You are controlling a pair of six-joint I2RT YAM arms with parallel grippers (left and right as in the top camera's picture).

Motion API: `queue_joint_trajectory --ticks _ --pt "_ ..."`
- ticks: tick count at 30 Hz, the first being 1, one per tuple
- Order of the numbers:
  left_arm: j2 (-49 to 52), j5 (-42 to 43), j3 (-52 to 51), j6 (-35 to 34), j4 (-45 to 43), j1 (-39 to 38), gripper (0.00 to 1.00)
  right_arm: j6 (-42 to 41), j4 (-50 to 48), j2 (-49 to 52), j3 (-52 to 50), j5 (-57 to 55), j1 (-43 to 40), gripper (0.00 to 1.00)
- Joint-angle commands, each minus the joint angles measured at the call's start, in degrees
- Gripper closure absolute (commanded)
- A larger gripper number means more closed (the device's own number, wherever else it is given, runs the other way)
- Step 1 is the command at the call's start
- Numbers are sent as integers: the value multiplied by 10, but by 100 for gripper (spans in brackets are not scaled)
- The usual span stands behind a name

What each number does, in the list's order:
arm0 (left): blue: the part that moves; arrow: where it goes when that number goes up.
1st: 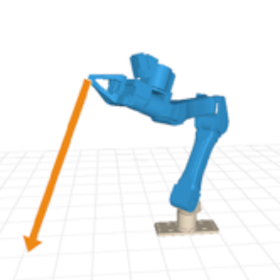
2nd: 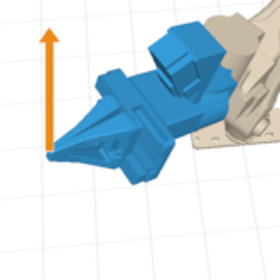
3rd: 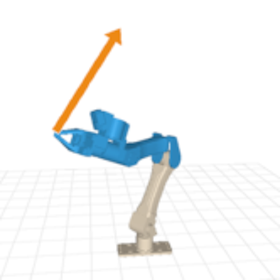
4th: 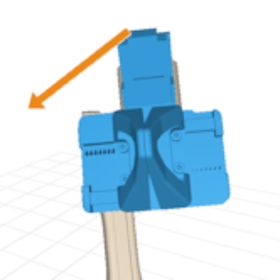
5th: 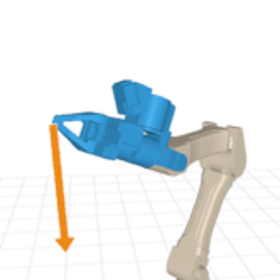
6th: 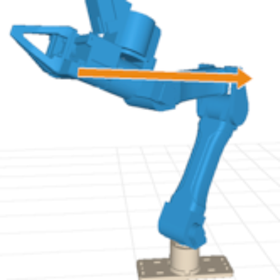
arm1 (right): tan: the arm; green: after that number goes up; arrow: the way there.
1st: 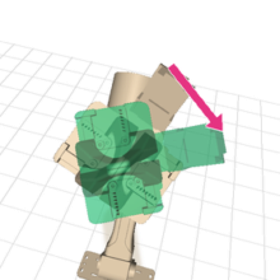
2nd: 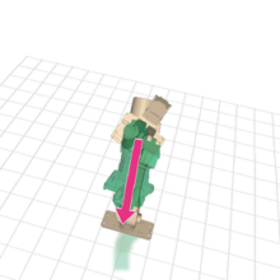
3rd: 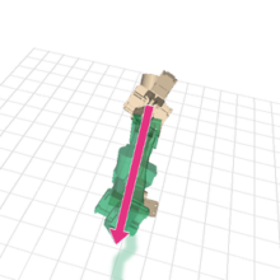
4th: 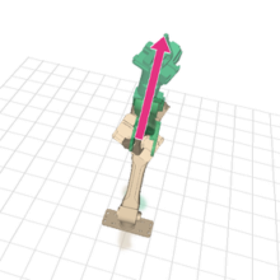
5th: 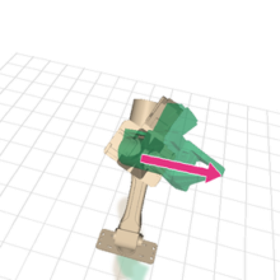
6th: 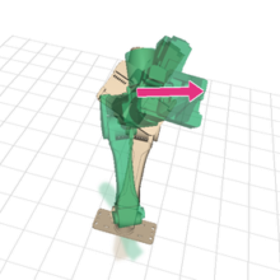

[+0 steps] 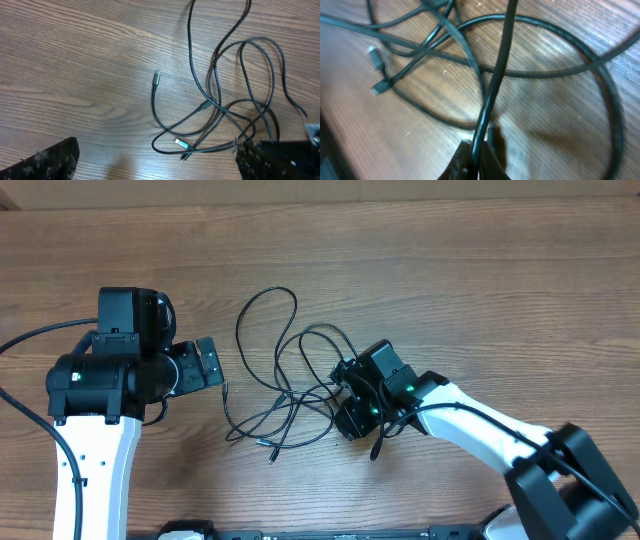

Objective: Untangle cables

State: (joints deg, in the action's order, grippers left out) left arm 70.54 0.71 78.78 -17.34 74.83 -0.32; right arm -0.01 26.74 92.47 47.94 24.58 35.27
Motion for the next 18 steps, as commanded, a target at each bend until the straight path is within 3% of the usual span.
queue_joint_trajectory --ticks 1,10,18 --pt "3 3 1 11 -1 3 0 -2 39 -57 47 -9 -3 96" --pt "3 3 1 11 -1 3 0 -2 226 -195 209 -116 -3 96" --pt "3 3 1 11 -1 3 0 2 274 -295 361 -286 -3 96"
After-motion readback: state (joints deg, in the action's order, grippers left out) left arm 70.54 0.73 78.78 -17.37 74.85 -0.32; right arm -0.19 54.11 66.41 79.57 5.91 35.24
